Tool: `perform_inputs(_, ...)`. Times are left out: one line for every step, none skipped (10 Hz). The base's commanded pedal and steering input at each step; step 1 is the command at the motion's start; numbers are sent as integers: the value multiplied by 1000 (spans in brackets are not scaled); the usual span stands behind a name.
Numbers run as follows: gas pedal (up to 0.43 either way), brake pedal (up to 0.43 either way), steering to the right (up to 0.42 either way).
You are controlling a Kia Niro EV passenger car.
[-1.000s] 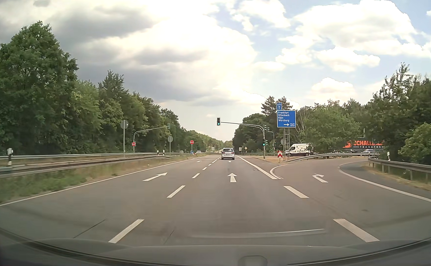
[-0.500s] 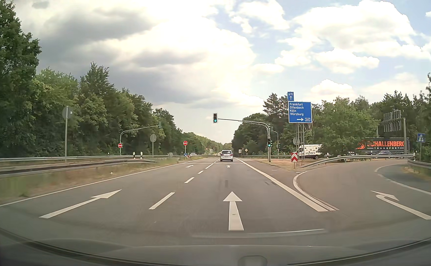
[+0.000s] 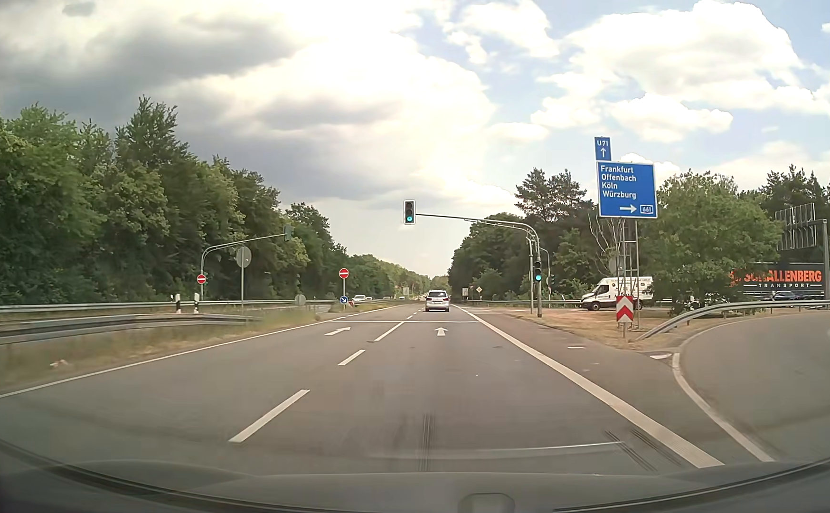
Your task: Follow the waypoints while adhering to traffic rules and regulations
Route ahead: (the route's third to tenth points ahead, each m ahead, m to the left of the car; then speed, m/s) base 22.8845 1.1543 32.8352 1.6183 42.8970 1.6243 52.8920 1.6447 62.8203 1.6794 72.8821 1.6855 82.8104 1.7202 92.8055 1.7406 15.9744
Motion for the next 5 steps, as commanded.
perform_inputs(67, 30, -3)
perform_inputs(67, 37, -3)
perform_inputs(67, 30, -4)
perform_inputs(67, 37, -3)
perform_inputs(67, 37, -3)
